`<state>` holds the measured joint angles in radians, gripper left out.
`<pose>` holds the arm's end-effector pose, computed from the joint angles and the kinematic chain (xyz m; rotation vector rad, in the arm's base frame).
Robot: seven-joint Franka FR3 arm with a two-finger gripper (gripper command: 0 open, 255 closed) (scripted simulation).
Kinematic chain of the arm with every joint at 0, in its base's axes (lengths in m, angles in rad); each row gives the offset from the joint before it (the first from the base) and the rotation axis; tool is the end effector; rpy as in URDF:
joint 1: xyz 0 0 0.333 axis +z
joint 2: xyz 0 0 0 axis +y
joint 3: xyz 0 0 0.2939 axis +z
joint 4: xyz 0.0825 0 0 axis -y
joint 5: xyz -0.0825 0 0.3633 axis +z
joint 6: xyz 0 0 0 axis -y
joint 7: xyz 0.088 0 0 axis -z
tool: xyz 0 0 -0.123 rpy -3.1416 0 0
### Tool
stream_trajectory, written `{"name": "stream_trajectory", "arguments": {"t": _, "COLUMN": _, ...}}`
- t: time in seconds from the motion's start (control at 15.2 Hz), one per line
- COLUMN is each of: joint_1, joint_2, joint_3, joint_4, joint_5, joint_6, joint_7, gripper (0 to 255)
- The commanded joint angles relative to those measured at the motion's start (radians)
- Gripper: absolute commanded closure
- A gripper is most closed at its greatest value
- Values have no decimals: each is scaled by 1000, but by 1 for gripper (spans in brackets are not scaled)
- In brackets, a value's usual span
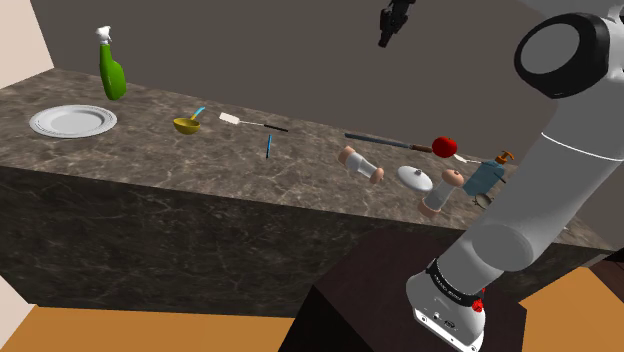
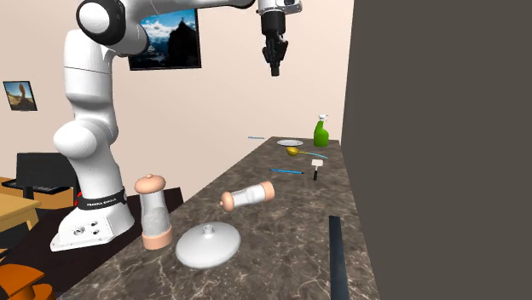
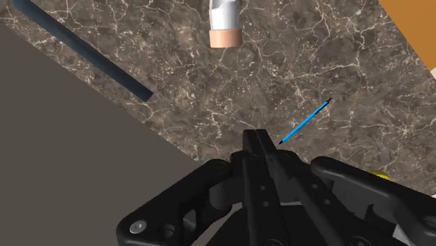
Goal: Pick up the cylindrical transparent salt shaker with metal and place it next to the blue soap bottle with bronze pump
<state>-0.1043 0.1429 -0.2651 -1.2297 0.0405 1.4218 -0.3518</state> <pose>0.5250 -0.1833 0.6485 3.1240 -0.0108 0.0804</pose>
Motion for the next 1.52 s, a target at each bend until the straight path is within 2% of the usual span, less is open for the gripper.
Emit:
{"name": "stream_trajectory", "arguments": {"t": 0.0, "joint_1": 0, "joint_2": 0, "joint_3": 0, "joint_4": 0, "joint_5": 0, "joint_6": 0, "joint_7": 0, "gripper": 0}}
{"name": "stream_trajectory", "arguments": {"t": 0.26, "joint_1": 15, "joint_2": -124, "joint_3": 5, "joint_4": -289, "joint_5": -35, "joint_6": 168, "joint_7": 0, "gripper": 0}}
{"name": "stream_trajectory", "arguments": {"t": 0.59, "joint_1": 15, "joint_2": -222, "joint_3": 6, "joint_4": -563, "joint_5": -61, "joint_6": 345, "joint_7": -6, "gripper": 0}}
{"name": "stream_trajectory", "arguments": {"t": 0.99, "joint_1": 7, "joint_2": -289, "joint_3": -1, "joint_4": -825, "joint_5": -83, "joint_6": 540, "joint_7": -22, "gripper": 0}}
{"name": "stream_trajectory", "arguments": {"t": 1.45, "joint_1": -7, "joint_2": -305, "joint_3": -19, "joint_4": -1070, "joint_5": -97, "joint_6": 767, "joint_7": -53, "gripper": 0}}
